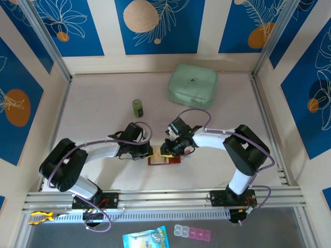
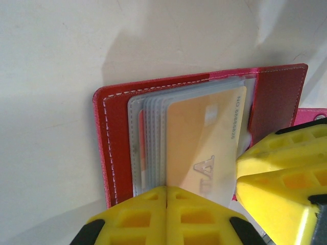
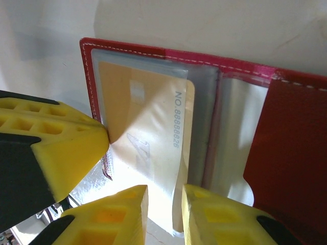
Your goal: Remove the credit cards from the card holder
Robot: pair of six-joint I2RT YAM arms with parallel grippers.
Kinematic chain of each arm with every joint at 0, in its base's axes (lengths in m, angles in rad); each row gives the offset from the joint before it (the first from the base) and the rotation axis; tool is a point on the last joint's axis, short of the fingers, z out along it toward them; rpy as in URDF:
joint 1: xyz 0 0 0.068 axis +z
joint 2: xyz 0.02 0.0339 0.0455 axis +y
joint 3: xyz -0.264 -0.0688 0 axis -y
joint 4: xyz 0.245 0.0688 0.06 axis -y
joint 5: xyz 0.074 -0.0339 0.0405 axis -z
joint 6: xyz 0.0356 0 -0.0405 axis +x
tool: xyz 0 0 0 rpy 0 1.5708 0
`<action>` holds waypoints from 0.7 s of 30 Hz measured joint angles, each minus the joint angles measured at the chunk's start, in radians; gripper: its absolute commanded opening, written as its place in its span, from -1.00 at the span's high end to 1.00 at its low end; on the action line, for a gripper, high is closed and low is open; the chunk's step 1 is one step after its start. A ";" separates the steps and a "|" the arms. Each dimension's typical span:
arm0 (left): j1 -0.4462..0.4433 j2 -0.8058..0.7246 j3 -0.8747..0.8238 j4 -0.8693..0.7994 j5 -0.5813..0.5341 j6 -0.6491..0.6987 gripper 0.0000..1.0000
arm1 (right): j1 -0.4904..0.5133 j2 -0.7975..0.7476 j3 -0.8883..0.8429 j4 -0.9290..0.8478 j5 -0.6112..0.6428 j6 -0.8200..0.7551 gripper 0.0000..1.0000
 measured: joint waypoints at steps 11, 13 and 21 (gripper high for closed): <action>0.000 0.000 0.000 0.000 -0.001 0.000 0.91 | 0.000 0.015 0.000 0.021 -0.017 0.000 0.56; 0.000 0.000 0.000 0.000 -0.001 0.000 0.91 | 0.000 0.021 0.001 0.022 -0.024 0.000 0.53; 0.000 0.000 0.000 0.000 -0.002 0.000 0.89 | 0.000 0.026 0.012 0.009 -0.016 0.000 0.49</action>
